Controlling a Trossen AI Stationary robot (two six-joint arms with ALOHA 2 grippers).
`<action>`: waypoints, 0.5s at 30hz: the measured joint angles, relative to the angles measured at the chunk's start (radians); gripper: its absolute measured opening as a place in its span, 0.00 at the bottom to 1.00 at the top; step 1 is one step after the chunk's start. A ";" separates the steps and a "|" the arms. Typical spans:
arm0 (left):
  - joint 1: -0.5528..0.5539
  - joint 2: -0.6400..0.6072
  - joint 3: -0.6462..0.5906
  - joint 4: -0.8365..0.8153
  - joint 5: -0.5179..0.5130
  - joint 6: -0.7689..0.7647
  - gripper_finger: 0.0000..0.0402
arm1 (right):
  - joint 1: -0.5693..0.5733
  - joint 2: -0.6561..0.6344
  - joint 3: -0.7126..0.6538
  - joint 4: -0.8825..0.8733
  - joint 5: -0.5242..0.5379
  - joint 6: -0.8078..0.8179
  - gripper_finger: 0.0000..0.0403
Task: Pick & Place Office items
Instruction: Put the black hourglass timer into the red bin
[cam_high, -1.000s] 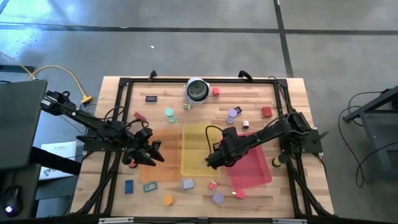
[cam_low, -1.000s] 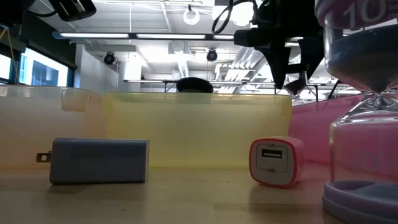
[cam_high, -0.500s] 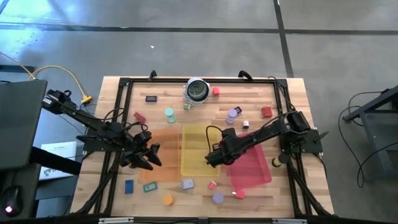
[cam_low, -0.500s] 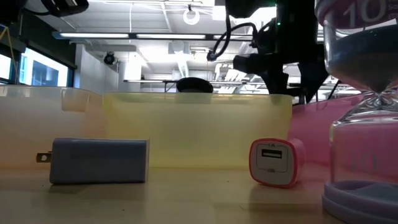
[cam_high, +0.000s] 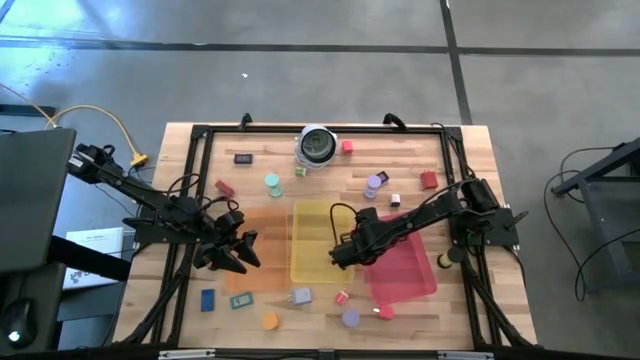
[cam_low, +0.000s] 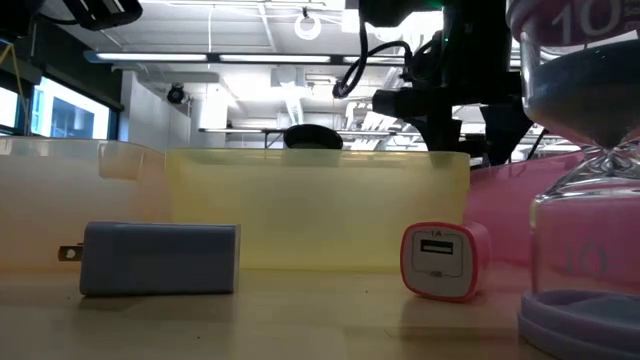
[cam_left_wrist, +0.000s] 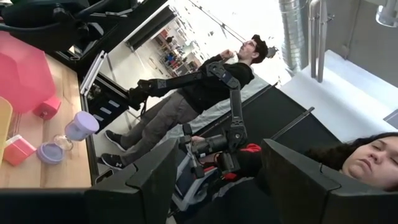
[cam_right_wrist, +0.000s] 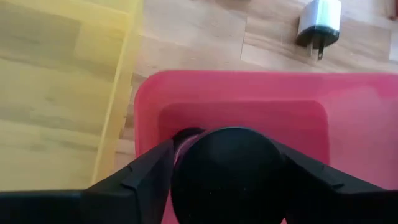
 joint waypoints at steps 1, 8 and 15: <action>0.000 0.000 0.000 0.000 -0.001 0.000 0.56 | 0.000 0.000 0.000 0.000 0.000 0.000 0.61; 0.000 0.000 0.000 0.000 -0.001 0.005 0.56 | 0.000 0.000 0.000 -0.001 0.008 0.000 0.63; 0.000 0.000 0.000 0.000 -0.001 0.006 0.56 | 0.000 -0.014 0.000 -0.012 0.001 0.000 0.63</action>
